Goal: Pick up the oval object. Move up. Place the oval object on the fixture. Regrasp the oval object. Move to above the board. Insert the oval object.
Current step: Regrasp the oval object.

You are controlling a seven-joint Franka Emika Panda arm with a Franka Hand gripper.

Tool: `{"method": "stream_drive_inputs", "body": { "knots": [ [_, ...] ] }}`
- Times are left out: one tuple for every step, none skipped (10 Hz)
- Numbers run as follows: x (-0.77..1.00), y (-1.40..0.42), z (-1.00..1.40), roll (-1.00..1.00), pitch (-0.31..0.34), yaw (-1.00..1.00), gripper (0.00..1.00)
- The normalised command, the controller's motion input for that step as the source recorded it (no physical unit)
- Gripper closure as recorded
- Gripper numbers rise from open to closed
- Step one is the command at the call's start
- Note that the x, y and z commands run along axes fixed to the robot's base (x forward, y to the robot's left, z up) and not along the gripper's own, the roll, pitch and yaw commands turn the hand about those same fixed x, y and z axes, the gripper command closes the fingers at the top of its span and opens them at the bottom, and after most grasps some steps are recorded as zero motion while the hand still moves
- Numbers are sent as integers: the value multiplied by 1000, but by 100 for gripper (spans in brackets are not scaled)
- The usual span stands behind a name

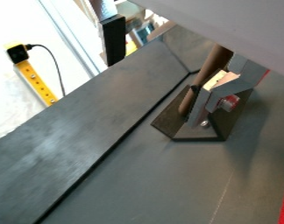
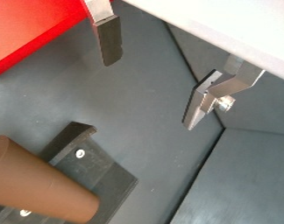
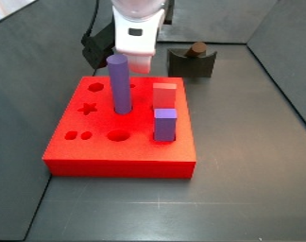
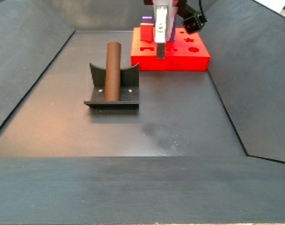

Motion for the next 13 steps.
{"method": "stream_drive_inputs", "body": {
  "knots": [
    [68,-38,-13,127,291,430,0],
    [64,-38,-9,103,155,416,0],
    [57,-41,-3,88,75,387,0],
    [51,-39,-3,76,-10,336,0],
    [49,-41,-12,73,-42,305,0],
    [49,-41,-19,76,-78,237,0],
    [1000,-22,-10,141,-41,214,0],
    [1000,-20,-15,144,-34,147,0],
    [1000,-22,-28,144,-29,114,0],
    [1000,-24,-30,133,-34,78,0],
    [1000,-24,-31,126,-34,62,0],
    [1000,-20,-33,118,-18,24,0],
    [1000,-19,-38,115,-12,9,0]
  ]
}}
